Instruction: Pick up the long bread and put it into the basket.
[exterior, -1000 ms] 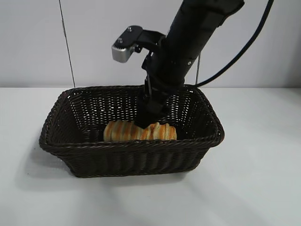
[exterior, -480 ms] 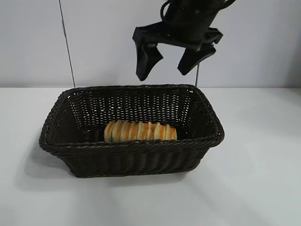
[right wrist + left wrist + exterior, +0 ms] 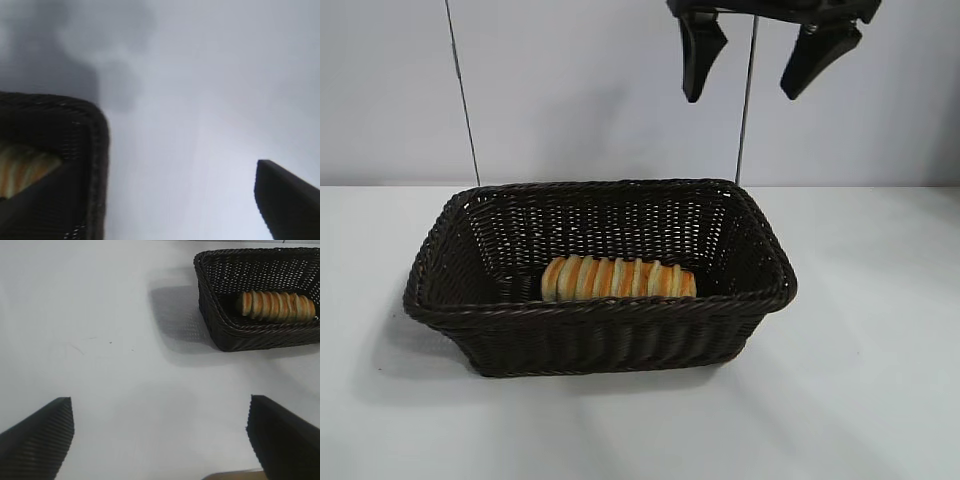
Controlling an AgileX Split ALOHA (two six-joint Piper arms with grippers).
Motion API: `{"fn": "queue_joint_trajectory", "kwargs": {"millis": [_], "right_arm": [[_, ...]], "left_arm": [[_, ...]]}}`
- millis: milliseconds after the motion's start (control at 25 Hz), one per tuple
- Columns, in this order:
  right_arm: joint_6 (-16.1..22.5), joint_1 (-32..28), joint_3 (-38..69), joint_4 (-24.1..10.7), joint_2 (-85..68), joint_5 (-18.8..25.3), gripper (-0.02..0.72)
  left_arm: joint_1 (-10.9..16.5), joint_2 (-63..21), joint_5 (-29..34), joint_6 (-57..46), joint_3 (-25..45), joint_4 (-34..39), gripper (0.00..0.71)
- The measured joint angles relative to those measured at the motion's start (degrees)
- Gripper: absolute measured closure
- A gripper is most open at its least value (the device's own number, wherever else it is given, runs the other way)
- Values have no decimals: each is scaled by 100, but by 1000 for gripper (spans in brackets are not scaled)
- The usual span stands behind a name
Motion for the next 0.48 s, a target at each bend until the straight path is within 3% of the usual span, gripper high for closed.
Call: {"fn": "queue_joint_trajectory", "kwargs": {"millis": [480], "right_arm": [[-129, -1882, 0, -232, 0, 117, 20]], "left_arm": [[0, 0, 0, 0, 0, 0, 32]]}}
